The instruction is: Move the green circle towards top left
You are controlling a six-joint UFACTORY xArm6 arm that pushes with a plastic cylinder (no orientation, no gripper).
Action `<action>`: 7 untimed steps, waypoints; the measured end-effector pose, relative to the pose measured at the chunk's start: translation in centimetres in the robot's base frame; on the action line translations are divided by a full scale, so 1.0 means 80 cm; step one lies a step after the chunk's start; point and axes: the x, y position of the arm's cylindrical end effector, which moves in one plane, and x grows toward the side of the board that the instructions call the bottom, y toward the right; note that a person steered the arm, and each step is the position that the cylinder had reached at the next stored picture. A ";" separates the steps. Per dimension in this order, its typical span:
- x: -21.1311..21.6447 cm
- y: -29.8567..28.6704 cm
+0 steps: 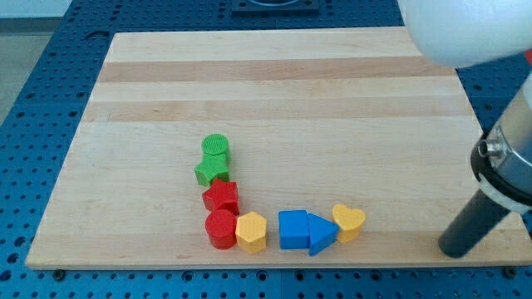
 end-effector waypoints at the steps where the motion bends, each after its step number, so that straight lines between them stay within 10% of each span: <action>1: -0.098 0.000; 3: -0.196 -0.101; 7: -0.148 -0.278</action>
